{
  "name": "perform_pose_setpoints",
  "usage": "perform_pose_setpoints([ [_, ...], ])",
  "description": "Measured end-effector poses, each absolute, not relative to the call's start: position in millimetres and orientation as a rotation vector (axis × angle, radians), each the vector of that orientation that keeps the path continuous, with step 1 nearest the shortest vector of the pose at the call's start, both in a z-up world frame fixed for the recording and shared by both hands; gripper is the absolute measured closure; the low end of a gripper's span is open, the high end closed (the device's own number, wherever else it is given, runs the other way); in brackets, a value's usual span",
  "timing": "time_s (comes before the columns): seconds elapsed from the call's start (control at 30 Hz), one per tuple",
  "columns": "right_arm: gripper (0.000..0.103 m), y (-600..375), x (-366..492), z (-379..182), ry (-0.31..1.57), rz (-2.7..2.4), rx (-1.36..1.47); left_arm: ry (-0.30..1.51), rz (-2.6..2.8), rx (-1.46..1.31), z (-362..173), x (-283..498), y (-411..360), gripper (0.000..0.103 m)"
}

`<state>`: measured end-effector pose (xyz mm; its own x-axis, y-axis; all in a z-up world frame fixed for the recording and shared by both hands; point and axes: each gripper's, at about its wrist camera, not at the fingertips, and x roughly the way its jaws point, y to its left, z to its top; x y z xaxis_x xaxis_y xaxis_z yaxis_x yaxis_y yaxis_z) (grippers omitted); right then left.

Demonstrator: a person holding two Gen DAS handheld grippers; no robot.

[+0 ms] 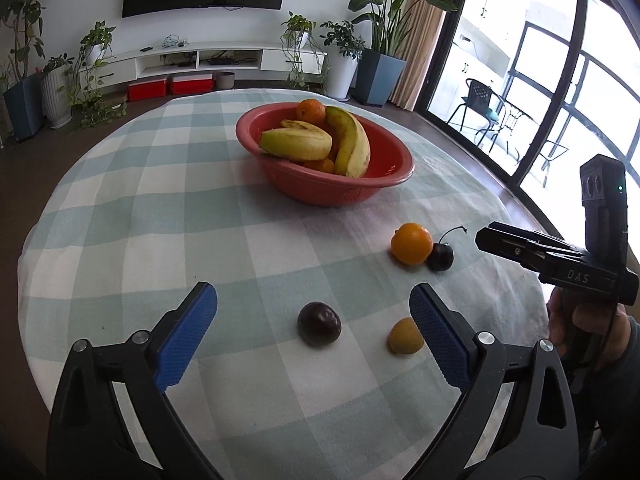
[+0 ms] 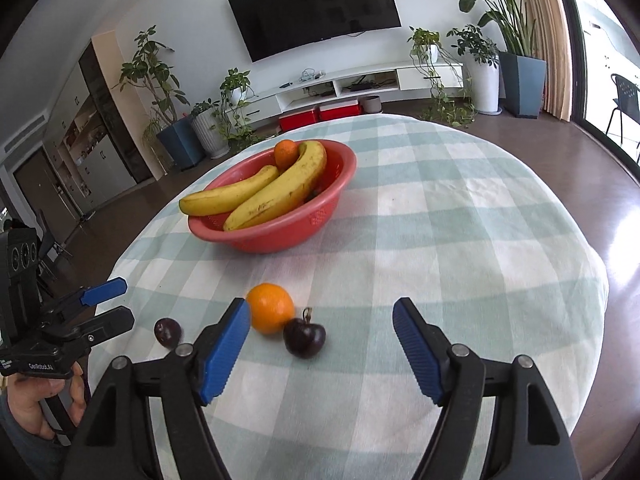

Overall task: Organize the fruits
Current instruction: 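Move both open tools back toward the remaining plum and orange, then close the left tool around the dark plum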

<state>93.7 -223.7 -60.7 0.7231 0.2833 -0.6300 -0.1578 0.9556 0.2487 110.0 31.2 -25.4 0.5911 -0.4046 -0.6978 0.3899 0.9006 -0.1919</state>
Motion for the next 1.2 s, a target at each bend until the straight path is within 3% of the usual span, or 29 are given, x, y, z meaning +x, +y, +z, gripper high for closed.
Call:
perform_pose_setpoints([
  [0.27, 0.027, -219, 90, -66, 0.716, 0.227, 0.14, 0.872, -0.481, 0.068, -31, 107, 22, 0.005],
  [0.33, 0.027, -220, 90, -67, 0.715, 0.219, 0.144, 0.877, -0.479, 0.085, -32, 108, 20, 0.012],
  [0.4, 0.027, -221, 90, -66, 0.71, 0.215, 0.143, 0.898, -0.47, 0.092, -34, 111, 17, 0.029],
  [0.47, 0.027, -220, 90, -66, 0.706, 0.207, 0.133, 0.919, -0.457, 0.095, -39, 113, 16, 0.036],
  [0.77, 0.027, -219, 88, -66, 0.693, 0.19, 0.115, 0.949, -0.452, 0.106, -53, 119, 3, 0.047],
  [1.0, 0.028, -220, 88, -66, 0.692, 0.191, 0.114, 0.962, -0.434, 0.11, -63, 124, 0, 0.067],
  [1.2, 0.029, -220, 88, -66, 0.691, 0.189, 0.114, 0.957, -0.427, 0.106, -67, 127, 2, 0.071],
])
